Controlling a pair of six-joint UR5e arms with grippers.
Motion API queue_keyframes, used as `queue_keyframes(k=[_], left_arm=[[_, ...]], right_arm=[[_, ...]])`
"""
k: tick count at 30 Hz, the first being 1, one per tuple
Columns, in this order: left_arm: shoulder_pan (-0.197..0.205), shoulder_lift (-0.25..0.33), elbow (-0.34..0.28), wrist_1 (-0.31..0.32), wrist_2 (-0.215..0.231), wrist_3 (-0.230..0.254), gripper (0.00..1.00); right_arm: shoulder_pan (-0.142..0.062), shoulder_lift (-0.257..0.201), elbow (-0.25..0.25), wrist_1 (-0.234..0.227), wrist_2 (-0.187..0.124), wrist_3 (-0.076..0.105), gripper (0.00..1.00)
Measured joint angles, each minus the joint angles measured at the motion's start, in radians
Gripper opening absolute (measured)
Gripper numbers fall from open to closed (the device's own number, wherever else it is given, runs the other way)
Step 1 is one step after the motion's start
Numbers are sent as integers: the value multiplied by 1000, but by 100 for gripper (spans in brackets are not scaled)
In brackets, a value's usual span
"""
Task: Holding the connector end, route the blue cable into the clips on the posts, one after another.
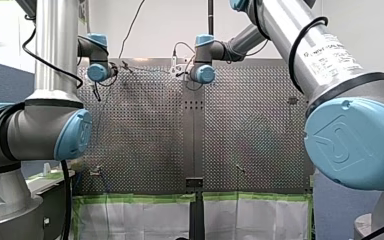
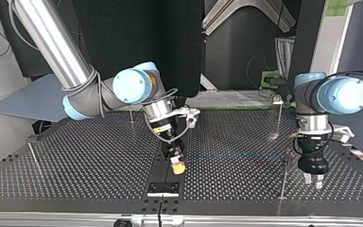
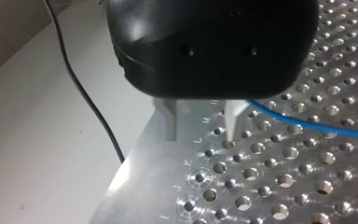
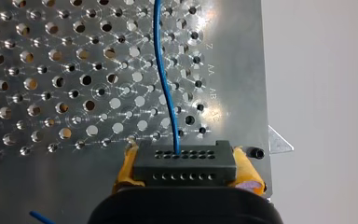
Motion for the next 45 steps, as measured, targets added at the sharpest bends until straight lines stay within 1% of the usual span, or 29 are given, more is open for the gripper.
queue_keyframes(k=[5, 6, 11, 14, 18, 22, 25, 28, 38, 42, 45], left_arm=[[-2, 5, 0, -46, -36, 23, 97], [-3, 5, 0, -54, -43, 25, 99], [-7, 6, 0, -108, -88, 25, 99], [-9, 6, 0, -140, -102, 26, 99], [-12, 19, 0, -179, -104, 27, 99], [-19, 49, 0, -217, -88, 29, 99], [-28, 71, -6, -250, -86, 34, 99], [-37, 95, -21, -284, -88, 32, 99], [-52, 176, -65, -384, -90, 15, 99], [-59, 186, -88, -425, -85, 28, 99], [-69, 192, -99, -457, -83, 51, 99]], right_arm=[[0, 0, 0, 3, -3, -4, 0], [0, 0, 0, 4, -3, -4, 0], [2, 1, 0, 10, -4, -3, 0], [3, 1, 0, 20, -3, -4, 0], [4, 1, 0, 34, 1, -7, 0], [6, 1, 0, 38, 6, -10, 0], [8, 1, 0, 39, 9, -9, 0], [8, 1, 0, 39, 10, -7, 0], [2, 1, 0, 39, 9, -9, 0], [-2, 1, 0, 39, 8, -11, 0], [-5, 1, 0, 37, 9, -12, 0]])
